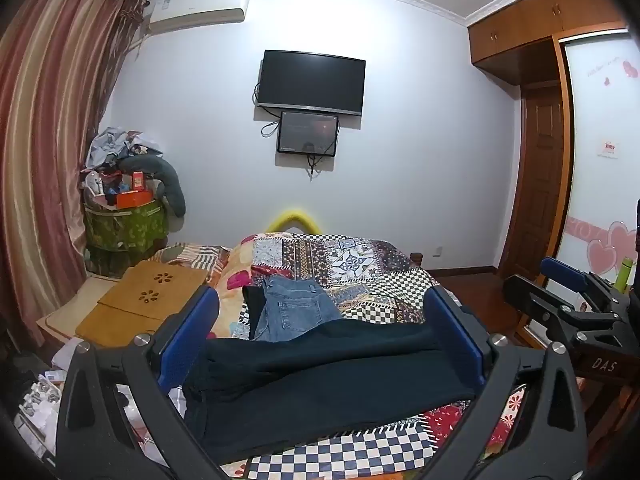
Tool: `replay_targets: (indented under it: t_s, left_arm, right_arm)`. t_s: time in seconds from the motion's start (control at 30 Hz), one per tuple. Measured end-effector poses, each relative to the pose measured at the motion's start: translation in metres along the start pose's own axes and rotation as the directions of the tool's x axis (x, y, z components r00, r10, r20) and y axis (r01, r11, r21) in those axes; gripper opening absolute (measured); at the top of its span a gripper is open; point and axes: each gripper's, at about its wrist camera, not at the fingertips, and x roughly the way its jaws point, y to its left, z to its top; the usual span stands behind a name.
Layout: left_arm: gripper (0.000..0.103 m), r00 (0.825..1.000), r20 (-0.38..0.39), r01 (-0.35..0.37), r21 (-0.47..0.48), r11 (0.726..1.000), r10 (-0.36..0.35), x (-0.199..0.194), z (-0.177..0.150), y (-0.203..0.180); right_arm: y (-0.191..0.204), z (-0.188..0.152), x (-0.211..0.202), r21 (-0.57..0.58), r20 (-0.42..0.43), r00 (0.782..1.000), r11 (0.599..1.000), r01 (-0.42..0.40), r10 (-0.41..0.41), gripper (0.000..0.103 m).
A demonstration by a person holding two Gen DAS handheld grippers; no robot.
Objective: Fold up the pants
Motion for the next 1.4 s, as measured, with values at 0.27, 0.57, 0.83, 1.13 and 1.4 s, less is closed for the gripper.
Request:
replay_targets:
  t_s: [0.27,0.57,0.83,1.13,1.4]
  left_arm:
    - [0.103,1.000,-0.008,0.003,-0.009,1.000,-0.003,0.004,-0.003,-0.001]
    - [0.103,1.000,-0.002,-0.002,-0.012,1.000,0.002,0.004,0.001,-0.001]
    - [0.103,1.000,-0.006,-0.001,-0.016,1.000,0.001,0.006,0.001,-0.001]
    - [0.103,1.000,-0.002,-0.002,-0.012,1.000,0.002,0.006,-0.001,-0.001]
    - [0.103,1.000,-0.001,-0.004,-0.011,1.000,0.004,0.006,0.000,-0.002]
  right_arm:
    - [-0.003,0.003,0.001,0.003,-0.002,1.000,1.000,0.005,-0.005,0.103]
    - [-0.013,0.006,-0.002,0.024,0.005,1.000,1.000,0.002,-0.002,0.103]
    - [-0.016,0.006,-0.001,0.026,0.006,1.000,1.000,0.003,-0.004,0.103]
    - [-0.019,0.007,0.001,0.030,0.002,1.000,1.000,0.004,-0.004,0.103]
    - [-0.018,0.005,0.002,0.031,0.004,1.000,1.000,0.005,-0.005,0.103]
